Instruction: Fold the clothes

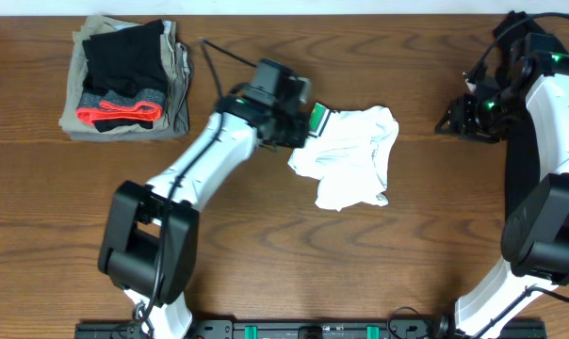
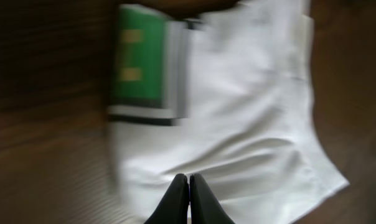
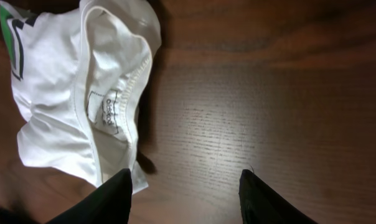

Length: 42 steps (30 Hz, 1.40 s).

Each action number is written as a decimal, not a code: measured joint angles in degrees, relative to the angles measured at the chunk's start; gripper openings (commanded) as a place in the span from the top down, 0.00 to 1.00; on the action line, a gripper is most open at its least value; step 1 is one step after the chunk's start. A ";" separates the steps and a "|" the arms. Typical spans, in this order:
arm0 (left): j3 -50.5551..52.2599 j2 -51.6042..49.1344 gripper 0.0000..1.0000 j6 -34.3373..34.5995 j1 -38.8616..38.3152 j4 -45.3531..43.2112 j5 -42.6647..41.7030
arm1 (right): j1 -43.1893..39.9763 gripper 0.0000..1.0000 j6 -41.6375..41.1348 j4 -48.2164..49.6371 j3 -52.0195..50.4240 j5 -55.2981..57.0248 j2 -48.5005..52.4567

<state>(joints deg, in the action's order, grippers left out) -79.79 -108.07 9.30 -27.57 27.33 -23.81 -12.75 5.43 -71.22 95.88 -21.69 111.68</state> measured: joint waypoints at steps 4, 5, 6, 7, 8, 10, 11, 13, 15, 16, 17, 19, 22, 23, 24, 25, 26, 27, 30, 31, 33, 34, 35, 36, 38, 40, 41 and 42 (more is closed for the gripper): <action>0.00 -0.26 0.94 -0.44 -4.81 -3.13 -0.22 | 0.00 0.48 0.00 0.39 0.00 0.00 0.00; 0.00 -0.46 0.94 -0.46 -6.19 -3.87 -0.24 | 0.00 0.48 0.00 0.39 0.00 0.00 0.00; 0.00 -0.63 0.94 -0.52 -7.06 -4.31 -0.24 | 0.00 0.47 0.00 0.46 0.00 0.02 0.00; 0.00 -0.96 0.94 -0.55 -7.91 -4.72 -0.26 | 0.00 0.47 0.00 0.50 0.00 0.00 0.00; 0.00 -1.38 0.94 -0.55 -8.74 -5.14 -0.28 | 0.00 0.48 0.02 0.52 0.00 0.00 0.00; 0.00 -2.69 0.94 -0.46 -10.08 -5.44 -0.35 | 0.00 0.48 0.02 0.61 0.00 0.02 0.00; 0.00 -3.43 0.92 -0.31 -10.49 -5.46 -0.39 | 0.00 0.48 0.00 0.70 0.00 0.00 0.00; 0.00 -5.46 0.88 0.04 -11.08 -5.20 -0.44 | 0.00 0.47 0.02 0.87 0.00 0.00 0.00; 0.00 -7.89 0.86 0.98 -11.13 -4.33 -0.44 | 0.00 0.47 0.00 1.16 0.00 0.00 0.00; 0.00 -8.85 0.85 1.18 -11.02 -3.87 -0.42 | 0.00 0.47 0.00 1.27 0.00 0.00 0.00; 0.00 -10.03 0.84 1.40 -10.69 -3.34 -0.42 | 0.00 0.47 0.00 1.36 0.00 0.00 0.00; 0.00 -11.26 0.83 1.99 -9.77 -2.78 -0.92 | 0.00 0.46 0.02 1.53 0.00 0.02 0.00; -0.02 -11.28 0.84 2.93 -7.41 -2.64 -1.40 | 0.00 0.46 0.00 1.64 0.00 0.02 0.00; -0.02 -11.28 0.84 2.99 -6.58 -2.62 -1.51 | 0.00 0.46 0.00 1.66 0.00 0.04 0.00; -0.02 -11.28 0.84 3.13 -4.85 -2.49 -1.49 | 0.00 0.46 0.02 1.64 0.00 0.09 0.00; -0.02 -11.28 0.84 3.17 -3.48 -2.49 -1.51 | 0.00 0.46 0.02 1.62 0.00 0.13 0.00; -0.02 -11.28 0.84 3.30 -1.97 -2.51 -1.53 | 0.00 0.46 0.00 1.64 0.00 0.22 0.00; -0.02 -11.28 0.84 3.34 -0.13 -2.56 -1.51 | 0.00 0.46 0.02 1.64 0.00 0.33 0.00; -0.02 -11.28 0.84 2.54 5.11 -3.85 -1.27 | 0.00 0.45 0.02 1.68 0.00 0.57 0.00; -0.02 -11.28 0.84 1.92 6.69 -4.55 -1.03 | 0.00 0.45 0.02 1.68 0.00 0.61 0.00; -0.02 -11.28 0.84 0.04 9.38 -5.97 -0.17 | 0.00 0.45 0.00 1.79 0.00 0.70 0.00; -0.02 -11.28 0.84 -0.59 10.16 -6.21 0.09 | 0.00 0.45 0.02 1.81 0.00 0.70 0.00; -0.20 -11.28 0.84 -1.22 10.84 -6.08 0.28 | 0.00 0.45 0.02 1.79 0.00 0.70 0.00; -0.57 -11.30 0.84 -1.81 11.23 -5.42 0.37 | 0.00 0.45 0.00 1.79 0.00 0.70 0.00; -2.10 -11.32 0.84 -2.45 11.39 -2.89 0.63 | 0.00 0.44 0.02 1.81 0.00 0.72 0.00; -4.59 -11.32 0.84 -3.15 11.08 0.39 0.81 | 0.00 0.44 0.02 1.84 0.00 0.72 0.00; -5.90 -11.30 0.84 -3.30 10.88 1.95 0.94 | 0.00 0.44 0.00 1.84 0.00 0.72 0.00; -7.82 -11.32 0.84 -3.39 10.58 4.22 1.31 | 0.00 0.44 0.00 1.84 0.00 0.72 0.00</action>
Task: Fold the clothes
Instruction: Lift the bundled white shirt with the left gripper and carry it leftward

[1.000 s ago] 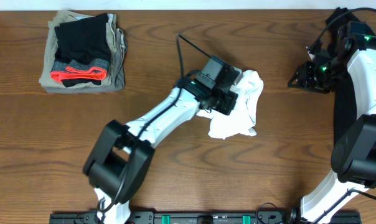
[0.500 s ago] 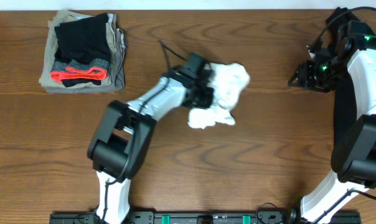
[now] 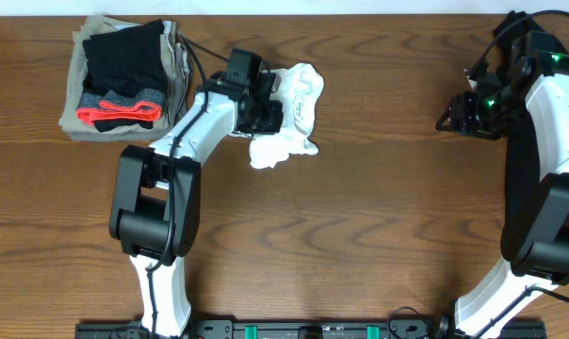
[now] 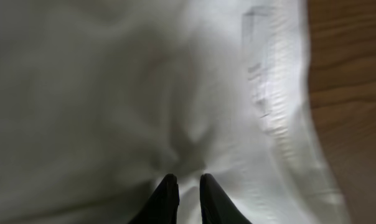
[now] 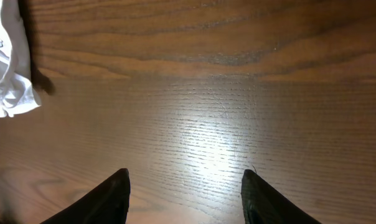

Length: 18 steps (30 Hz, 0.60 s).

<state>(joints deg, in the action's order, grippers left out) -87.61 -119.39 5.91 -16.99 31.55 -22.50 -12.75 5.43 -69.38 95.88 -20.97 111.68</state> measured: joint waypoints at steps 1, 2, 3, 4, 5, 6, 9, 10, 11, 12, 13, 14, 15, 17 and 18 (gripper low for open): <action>-1.77 0.00 0.84 -0.02 -0.31 1.97 0.35 | 0.00 0.44 0.02 0.00 0.00 0.00 0.00; -3.82 0.00 0.79 -0.02 -0.72 4.00 0.85 | 0.00 0.44 0.02 0.00 0.00 -0.02 0.00; -6.27 0.00 0.73 -0.31 -1.25 6.21 1.68 | 0.00 0.42 0.00 0.00 0.00 -0.02 0.00; -8.63 0.00 0.69 -0.37 -1.86 8.17 2.75 | 0.00 0.42 0.02 0.04 0.00 0.00 0.00; -10.84 0.00 0.64 -0.28 -2.60 9.79 4.24 | 0.00 0.41 0.02 0.07 0.00 -0.02 0.00; -12.70 0.00 0.59 -0.44 -3.37 10.99 5.86 | 0.00 0.41 0.02 0.11 0.00 -0.02 0.00; -17.31 0.02 0.48 -0.44 -6.56 12.35 12.46 | 0.00 0.41 0.02 0.17 0.00 -0.02 0.00; -18.21 0.02 0.44 -0.35 -7.56 12.22 15.10 | 0.00 0.40 0.00 0.17 0.00 0.00 0.00; -18.53 0.02 0.41 -0.48 -8.92 12.02 16.94 | 0.00 0.40 0.00 0.17 0.00 0.00 0.00; -18.64 0.02 0.38 -0.52 -10.03 11.78 18.91 | 0.00 0.40 0.00 0.17 0.00 0.00 0.00; -18.64 0.00 0.35 -0.55 -11.19 11.63 20.65 | 0.00 0.40 0.02 0.15 0.00 0.00 0.00; -18.64 -0.22 0.33 -0.63 -11.98 11.32 21.79 | 0.00 0.40 0.02 0.17 0.00 0.00 0.00; -18.64 -0.59 0.32 -0.59 -12.81 10.58 23.02 | 0.00 0.39 0.02 0.15 0.00 0.00 0.00; -18.71 -1.79 0.31 -0.57 -13.81 8.87 24.63 | 0.00 0.40 0.02 0.13 0.00 0.00 0.00; -18.82 -2.82 0.30 -0.61 -14.21 8.15 25.35 | 0.00 0.39 0.02 0.02 0.00 0.00 0.00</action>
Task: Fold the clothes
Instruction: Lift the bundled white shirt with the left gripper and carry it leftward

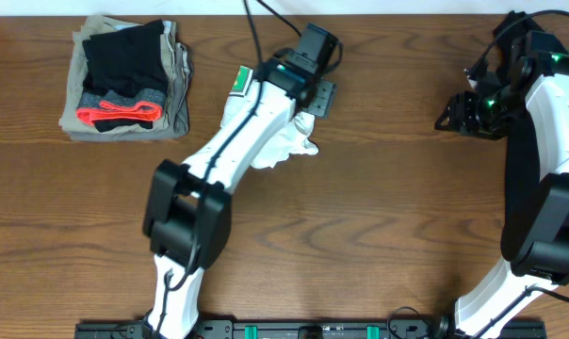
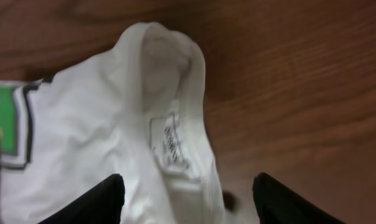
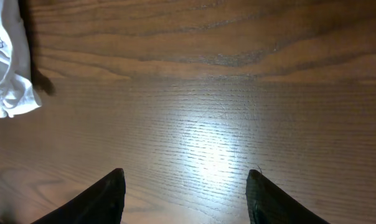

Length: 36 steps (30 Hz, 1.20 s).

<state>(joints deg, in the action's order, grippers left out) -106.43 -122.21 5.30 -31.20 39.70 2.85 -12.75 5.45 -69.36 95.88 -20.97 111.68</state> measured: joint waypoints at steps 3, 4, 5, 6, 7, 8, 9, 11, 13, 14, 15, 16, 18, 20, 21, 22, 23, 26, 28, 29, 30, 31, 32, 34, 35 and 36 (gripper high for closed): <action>-0.04 -4.09 0.30 0.00 -0.92 -1.90 3.04 | 0.00 0.39 0.00 -0.15 0.00 0.00 0.00; -0.04 -5.25 0.30 -0.02 -1.14 -2.32 3.89 | 0.00 0.39 0.00 -0.15 0.00 0.00 0.00; -0.04 -6.62 0.30 -0.11 -1.40 -2.73 5.03 | 0.00 0.39 -0.02 -0.15 0.00 0.00 0.00; -0.04 -7.74 0.29 -0.28 -1.64 -3.04 5.99 | 0.00 0.38 0.00 -0.15 0.00 0.00 0.00; -0.04 -8.98 0.30 -0.70 -1.97 -3.58 7.19 | 0.00 0.38 -0.02 -0.11 0.00 0.00 0.00; -0.04 -9.84 0.29 -0.85 -2.23 -4.07 8.15 | 0.00 0.38 0.00 -0.09 0.00 0.00 0.00; -0.04 -10.75 0.29 -1.22 -2.56 -4.76 9.49 | 0.00 0.38 0.00 -0.04 -0.02 0.00 0.00; -0.02 -11.67 0.29 -1.68 -3.06 -6.05 11.41 | 0.00 0.38 -0.02 -0.04 -0.02 0.00 0.00; -0.04 -12.07 0.29 -2.25 -3.45 -7.02 13.25 | 0.00 0.37 0.00 -0.02 -0.02 0.00 0.00; -0.02 -12.13 0.29 -2.49 -3.61 -7.23 14.10 | 0.00 0.37 0.00 -0.02 -0.02 0.00 0.00; -0.04 -12.15 0.29 -2.67 -3.72 -7.39 14.84 | 0.00 0.37 0.00 -0.02 -0.02 0.00 0.00; -0.04 -12.17 0.29 -2.86 -3.78 -7.43 15.78 | 0.00 0.37 0.00 -0.02 -0.02 0.00 0.00; -0.04 -12.31 0.29 -3.58 -3.78 -7.23 17.42 | 0.00 0.37 0.00 -0.02 -0.02 0.00 0.00; -0.04 -12.61 0.29 -4.24 -3.74 -6.58 19.30 | 0.00 0.37 0.00 -0.02 -0.02 0.00 0.00; -0.04 -12.83 0.29 -4.57 -3.74 -6.21 20.11 | 0.00 0.37 0.00 -0.02 -0.04 0.00 0.00; -0.04 -13.22 0.29 -5.20 -3.72 -5.77 20.90 | 0.00 0.37 0.02 0.00 -0.04 0.00 0.00; -0.04 -13.53 0.29 -5.60 -3.72 -5.40 21.38 | 0.00 0.37 0.00 0.02 -0.04 0.00 0.00; -0.13 -14.08 0.29 -6.67 -3.74 -5.03 22.88 | 0.00 0.36 0.02 0.26 -0.04 0.00 0.00; -0.13 -14.10 0.30 -6.97 -3.74 -5.01 23.28 | 0.00 0.36 0.00 0.33 -0.04 0.00 0.00; -0.13 -14.12 0.36 -7.08 -3.74 -5.01 23.37 | 0.00 0.36 0.02 0.39 -0.04 0.00 0.00; -0.13 -14.14 0.43 -7.02 -3.74 -5.01 23.52 | 0.00 0.36 0.02 0.42 -0.04 0.00 0.00; -0.13 -14.19 0.51 -7.21 -3.74 -4.94 23.50 | 0.00 0.36 0.02 0.44 -0.04 0.00 0.00; -0.13 -14.27 0.62 -7.19 -3.76 -4.83 23.47 | 0.00 0.36 0.02 0.44 -0.04 0.00 0.00; -0.13 -14.53 0.81 -7.76 -3.76 -4.50 23.56 | 0.00 0.36 0.02 0.46 -0.04 0.00 0.00; -0.11 -14.64 0.94 -7.63 -3.78 -4.31 23.65 | 0.00 0.36 0.02 0.48 -0.04 0.00 0.00; -0.11 -14.71 0.94 -8.00 -3.80 -4.11 23.87 | 0.00 0.36 0.02 0.48 -0.04 0.00 0.00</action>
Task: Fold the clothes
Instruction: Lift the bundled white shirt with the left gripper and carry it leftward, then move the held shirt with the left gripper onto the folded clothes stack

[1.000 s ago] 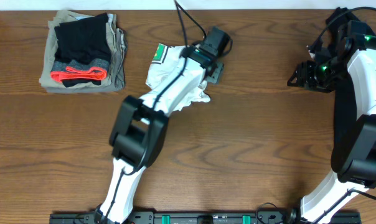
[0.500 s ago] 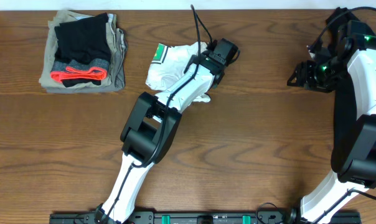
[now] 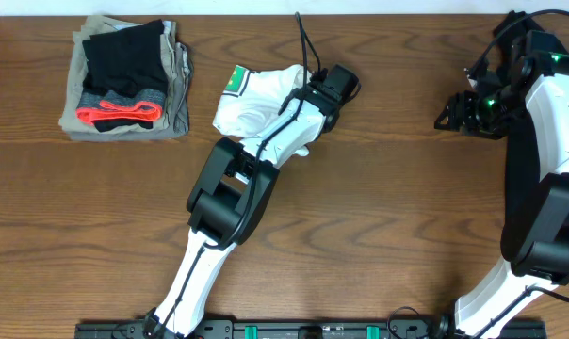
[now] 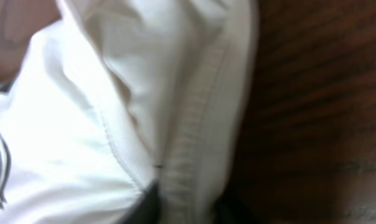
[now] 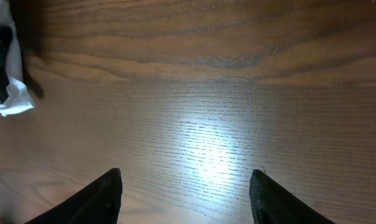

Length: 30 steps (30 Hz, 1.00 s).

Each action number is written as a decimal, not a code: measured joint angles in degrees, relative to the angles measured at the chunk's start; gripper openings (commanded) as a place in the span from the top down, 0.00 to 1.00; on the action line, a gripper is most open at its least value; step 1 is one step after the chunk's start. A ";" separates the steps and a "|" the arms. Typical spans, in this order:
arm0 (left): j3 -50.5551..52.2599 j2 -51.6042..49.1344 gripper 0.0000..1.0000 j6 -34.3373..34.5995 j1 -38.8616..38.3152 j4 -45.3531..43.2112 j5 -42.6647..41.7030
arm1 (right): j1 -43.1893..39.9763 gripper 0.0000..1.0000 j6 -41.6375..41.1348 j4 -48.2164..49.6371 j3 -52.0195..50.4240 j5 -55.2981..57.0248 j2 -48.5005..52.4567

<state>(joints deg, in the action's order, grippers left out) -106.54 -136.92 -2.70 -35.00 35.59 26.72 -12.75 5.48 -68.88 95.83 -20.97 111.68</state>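
A crumpled white shirt (image 3: 256,105) with a green patch (image 3: 235,81) lies at the back middle of the table. My left gripper (image 3: 332,89) is at the shirt's right edge. In the left wrist view the shirt (image 4: 76,124) fills the frame, blurred, and the gripper (image 4: 189,204) is shut on the ribbed collar hem (image 4: 203,118), one dark finger on each side. My right gripper (image 3: 459,115) stands at the far right, open (image 5: 188,199) over bare wood, far from the shirt. A corner of the shirt (image 5: 7,102) shows at the left edge of its view.
A stack of folded clothes (image 3: 124,80), khaki under black and grey with a red band, sits at the back left corner. The wooden table (image 3: 379,235) stretches bare across the front and between the shirt and the right arm.
My left gripper was open above the shirt's collar; now it is down at the shirt's right edge, shut on the collar hem. The shirt lies about where it was. The right arm has not moved.
The shirt lay at the table's middle with my left gripper shut on its left edge by the green patch. Then it was bunched further back and left, still held. Then the gripper was open above the collar, and now it pinches the hem.
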 measured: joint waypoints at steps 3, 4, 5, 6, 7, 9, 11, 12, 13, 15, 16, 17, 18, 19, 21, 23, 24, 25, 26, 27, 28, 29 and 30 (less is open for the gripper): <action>-0.02 -0.02 0.94 -0.83 -0.11 0.24 0.33 | 0.00 0.36 0.00 0.00 0.00 0.00 0.00; -0.02 -0.02 0.94 -0.96 -0.13 0.28 0.31 | 0.00 0.36 0.00 0.00 0.00 0.00 0.00; -0.02 -0.02 0.94 -1.03 -0.11 0.37 0.28 | 0.00 0.36 0.00 0.00 0.00 0.00 0.00; -0.02 -0.02 0.94 -1.22 -0.09 0.48 0.31 | 0.00 0.36 0.00 0.00 0.00 0.00 0.00; -0.04 -0.02 0.94 -1.27 -0.07 0.70 0.28 | 0.00 0.36 0.00 0.00 0.00 0.00 0.00; -0.22 0.07 0.94 -1.64 0.09 1.86 0.28 | 0.00 0.37 -0.02 0.00 0.00 0.00 0.00; -0.22 0.44 0.94 -1.77 0.50 3.37 0.20 | 0.00 0.36 0.00 0.00 0.00 0.00 0.00; -0.22 0.79 0.94 -1.92 0.92 4.20 0.00 | 0.00 0.37 0.00 0.02 0.00 0.00 0.00; -0.22 1.14 0.94 -2.19 1.33 4.68 -0.24 | 0.00 0.37 0.00 0.00 0.00 0.00 0.00; -0.22 2.62 0.94 -3.48 2.69 4.94 -0.87 | 0.00 0.36 -0.02 0.02 0.00 -0.02 0.00; -0.22 3.78 0.94 -4.63 3.54 4.90 -1.05 | 0.00 0.36 0.00 0.02 0.00 -0.02 0.00; -0.22 4.87 0.94 -5.57 4.26 4.87 -1.07 | 0.00 0.37 0.00 0.00 0.00 -0.02 0.00; -0.22 6.62 0.94 -7.26 5.20 4.81 -1.07 | 0.00 0.36 0.00 0.02 0.00 -0.02 0.00; -0.22 8.04 0.94 -8.85 5.90 4.68 -1.07 | 0.00 0.36 0.00 0.02 0.00 -0.02 0.00; -0.22 11.26 0.94 -12.48 7.37 4.22 -1.03 | 0.00 0.36 -0.02 0.02 0.00 -0.02 0.00; -0.22 14.25 0.94 -16.85 8.72 3.63 -1.03 | 0.00 0.37 0.00 0.04 0.00 -0.02 0.00; -0.22 15.47 0.94 -19.12 9.25 3.34 -1.03 | 0.00 0.36 -0.02 0.07 0.00 -0.02 0.00; -0.22 16.48 0.94 -21.33 9.70 3.10 -1.03 | 0.00 0.36 0.00 0.07 0.00 -0.02 0.00; -0.22 17.29 0.94 -23.82 10.12 2.97 -1.03 | 0.00 0.36 0.00 0.09 0.00 -0.02 0.00; -0.22 17.73 0.94 -25.64 10.36 2.95 -1.03 | 0.00 0.36 0.00 0.09 0.00 -0.02 0.00; -0.22 18.03 0.94 -28.26 10.73 2.95 -1.05 | 0.00 0.36 0.00 0.11 0.00 -0.02 0.00; -0.22 18.14 0.94 -30.75 11.02 2.91 -1.07 | 0.00 0.36 0.00 0.11 0.00 -0.02 0.00; -0.22 18.18 0.94 -33.97 11.32 2.89 -1.09 | 0.00 0.36 0.00 0.15 0.00 -0.02 0.00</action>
<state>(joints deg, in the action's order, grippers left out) -106.76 -118.74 -36.67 -23.68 38.48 25.63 -12.75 5.48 -68.73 95.83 -20.99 111.68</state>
